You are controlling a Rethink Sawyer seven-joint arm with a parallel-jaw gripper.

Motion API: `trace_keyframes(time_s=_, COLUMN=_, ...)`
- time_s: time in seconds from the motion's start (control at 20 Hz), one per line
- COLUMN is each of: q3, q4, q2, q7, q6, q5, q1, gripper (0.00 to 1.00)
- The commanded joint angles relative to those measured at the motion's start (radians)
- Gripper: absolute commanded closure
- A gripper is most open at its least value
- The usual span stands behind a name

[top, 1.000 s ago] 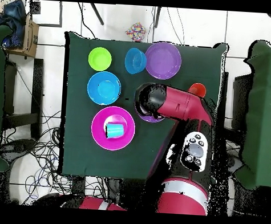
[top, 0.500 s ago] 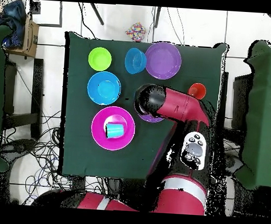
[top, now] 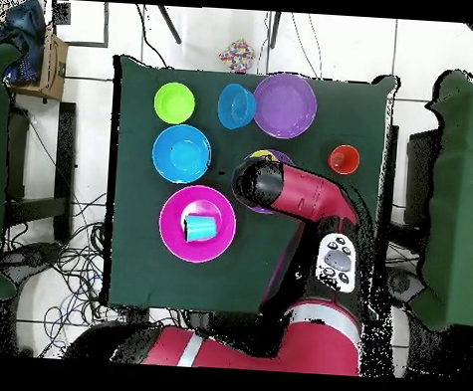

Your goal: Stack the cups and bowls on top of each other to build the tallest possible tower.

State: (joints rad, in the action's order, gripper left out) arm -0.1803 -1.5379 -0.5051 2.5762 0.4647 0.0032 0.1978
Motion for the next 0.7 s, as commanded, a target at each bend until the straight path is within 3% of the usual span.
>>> trace_keyframes(time_s=0.05, q3=0.135, q4=-0.071, q2=0.051, q7=0.05, q6=-0.098, q5=0.01, q1=0.017, gripper=1.0)
trace_keyframes(time_s=0.7, q3=0.183, q4=-0.11, q2=0.031, q7=0.033, q6=-0.093, q5=0.026, q1=0.064, gripper=1.0)
